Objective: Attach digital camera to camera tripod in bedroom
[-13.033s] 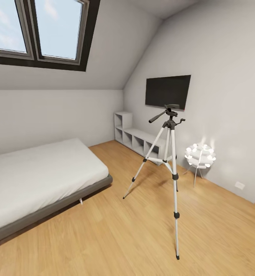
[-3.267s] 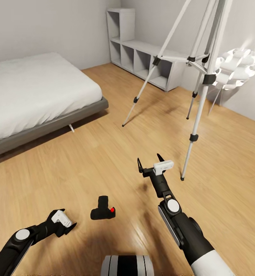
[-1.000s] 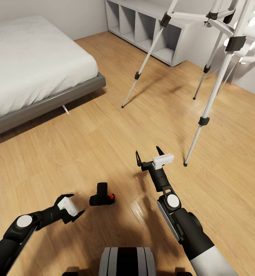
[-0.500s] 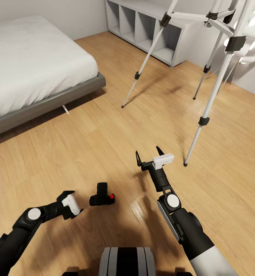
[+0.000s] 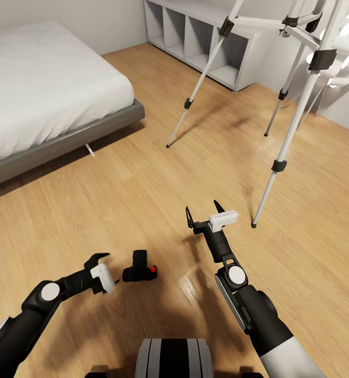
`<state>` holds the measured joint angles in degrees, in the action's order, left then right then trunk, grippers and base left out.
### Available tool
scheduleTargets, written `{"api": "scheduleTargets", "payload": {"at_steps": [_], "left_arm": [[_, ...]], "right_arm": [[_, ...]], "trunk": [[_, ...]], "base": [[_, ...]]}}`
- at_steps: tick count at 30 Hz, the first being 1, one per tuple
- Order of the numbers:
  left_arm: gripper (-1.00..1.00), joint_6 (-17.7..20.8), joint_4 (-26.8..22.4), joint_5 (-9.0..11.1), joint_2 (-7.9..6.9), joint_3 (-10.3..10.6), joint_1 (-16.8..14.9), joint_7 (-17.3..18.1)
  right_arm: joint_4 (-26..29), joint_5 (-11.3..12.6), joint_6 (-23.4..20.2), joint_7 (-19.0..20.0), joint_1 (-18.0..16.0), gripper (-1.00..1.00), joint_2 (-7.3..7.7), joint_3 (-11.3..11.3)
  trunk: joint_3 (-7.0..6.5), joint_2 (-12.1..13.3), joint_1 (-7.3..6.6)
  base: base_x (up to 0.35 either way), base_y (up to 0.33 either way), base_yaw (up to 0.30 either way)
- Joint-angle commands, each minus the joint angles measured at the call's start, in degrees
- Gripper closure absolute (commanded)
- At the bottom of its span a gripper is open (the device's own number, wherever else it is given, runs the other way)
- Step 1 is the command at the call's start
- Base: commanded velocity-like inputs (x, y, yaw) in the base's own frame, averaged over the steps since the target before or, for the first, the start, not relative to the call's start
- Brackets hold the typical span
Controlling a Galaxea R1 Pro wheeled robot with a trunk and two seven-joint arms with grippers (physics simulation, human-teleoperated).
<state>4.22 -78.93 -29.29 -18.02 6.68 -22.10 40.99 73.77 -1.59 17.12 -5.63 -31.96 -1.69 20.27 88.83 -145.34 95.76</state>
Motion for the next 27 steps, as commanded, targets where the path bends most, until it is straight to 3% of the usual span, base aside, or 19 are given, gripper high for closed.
{"api": "scheduleTargets", "payload": {"at_steps": [1,18,27], "left_arm": [[-1.00,0.4,-0.6,-0.1,0.08,0.1,0.0,0.0],[-1.00,1.5,-4.1,-0.1,2.76,0.0,0.0,-4.0],[-1.00,2.6,-4.2,-0.1,3.15,0.4,0.0,-4.1]], "right_arm": [[0.0,-0.2,0.1,-0.4,0.0,-1.00,0.02,0.1],[0.0,-0.2,0.1,-0.4,0.0,-1.00,0.02,0.1],[0.0,-0.2,0.1,-0.4,0.0,-1.00,0.02,0.1]], "trunk": [[0.03,0.0,-0.01],[0.03,0.0,-0.01],[0.03,0.0,-0.01]], "base": [[0.000,0.000,0.000],[0.000,0.000,0.000],[0.000,0.000,0.000]]}}
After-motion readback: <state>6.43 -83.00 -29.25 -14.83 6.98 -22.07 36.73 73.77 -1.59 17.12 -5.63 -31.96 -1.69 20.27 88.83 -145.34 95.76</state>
